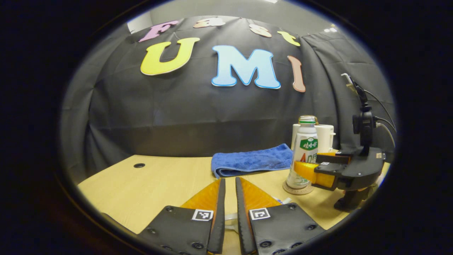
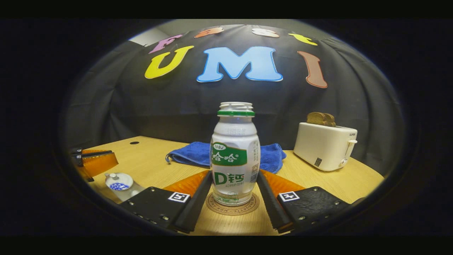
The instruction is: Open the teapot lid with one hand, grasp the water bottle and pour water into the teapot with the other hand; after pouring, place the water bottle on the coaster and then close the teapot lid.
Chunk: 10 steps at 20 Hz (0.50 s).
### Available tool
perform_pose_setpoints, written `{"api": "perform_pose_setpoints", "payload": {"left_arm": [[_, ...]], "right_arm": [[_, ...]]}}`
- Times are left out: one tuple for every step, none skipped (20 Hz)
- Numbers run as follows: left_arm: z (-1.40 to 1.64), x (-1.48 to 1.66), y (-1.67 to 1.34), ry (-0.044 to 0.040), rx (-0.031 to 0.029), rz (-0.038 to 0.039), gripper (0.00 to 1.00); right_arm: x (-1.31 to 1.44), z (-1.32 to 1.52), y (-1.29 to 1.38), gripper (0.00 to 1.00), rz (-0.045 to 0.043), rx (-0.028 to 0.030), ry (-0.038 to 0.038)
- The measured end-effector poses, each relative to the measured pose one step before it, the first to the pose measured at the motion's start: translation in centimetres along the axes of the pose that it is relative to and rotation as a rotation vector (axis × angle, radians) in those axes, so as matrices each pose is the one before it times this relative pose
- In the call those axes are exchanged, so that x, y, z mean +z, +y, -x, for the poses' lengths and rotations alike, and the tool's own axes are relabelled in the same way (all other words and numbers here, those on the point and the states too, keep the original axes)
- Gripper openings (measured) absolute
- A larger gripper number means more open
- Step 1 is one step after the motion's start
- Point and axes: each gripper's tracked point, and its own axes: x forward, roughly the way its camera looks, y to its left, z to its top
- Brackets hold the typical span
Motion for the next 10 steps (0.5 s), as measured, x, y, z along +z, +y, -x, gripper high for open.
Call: {"api": "perform_pose_setpoints", "payload": {"left_arm": [[0.091,-0.039,-0.031,-0.00006,-0.00118,0.00068,0.33],[0.027,0.06,-0.057,0.00068,0.00007,0.00028,0.33],[-0.044,-0.119,-0.006,0.00161,-0.00159,0.00013,0.33],[-0.015,-0.129,-0.025,0.00134,0.0,-0.00029,0.33],[0.033,0.048,0.047,0.00026,0.00058,-0.00018,0.33],[0.019,0.001,0.001,-0.00086,-0.00055,0.00094,0.33],[-0.018,0.122,0.022,-0.00169,0.00081,0.00092,0.33],[0.04,-0.042,-0.027,-0.0018,-0.00061,0.00126,0.33],[-0.006,0.059,0.018,-0.00188,0.0016,0.00029,0.33],[0.036,0.038,0.06,-0.00172,-0.00069,0.00094,0.33]], "right_arm": [[-0.039,0.01,0.064,0.78,0.00151,0.00353,-0.00159],[-0.032,0.009,0.029,0.78,0.00456,0.00204,0.00042],[0.032,0.095,0.014,0.78,0.00183,0.00164,0.00002],[0.008,0.051,0.009,0.79,-0.00291,0.00094,0.00043],[0.068,0.019,-0.072,0.79,-0.00589,0.00111,-0.00141],[0.1,0.04,-0.22,0.79,-0.00806,0.0,-0.00252],[-0.085,0.14,-0.001,0.79,-0.00774,0.00108,-0.00322],[0.094,0.099,0.007,0.79,-0.00502,0.00137,-0.00305],[0.017,0.151,-0.057,0.79,-0.00216,0.00165,-0.00254],[0.249,0.114,0.028,0.79,-0.0013,0.00141,-0.00376]]}}
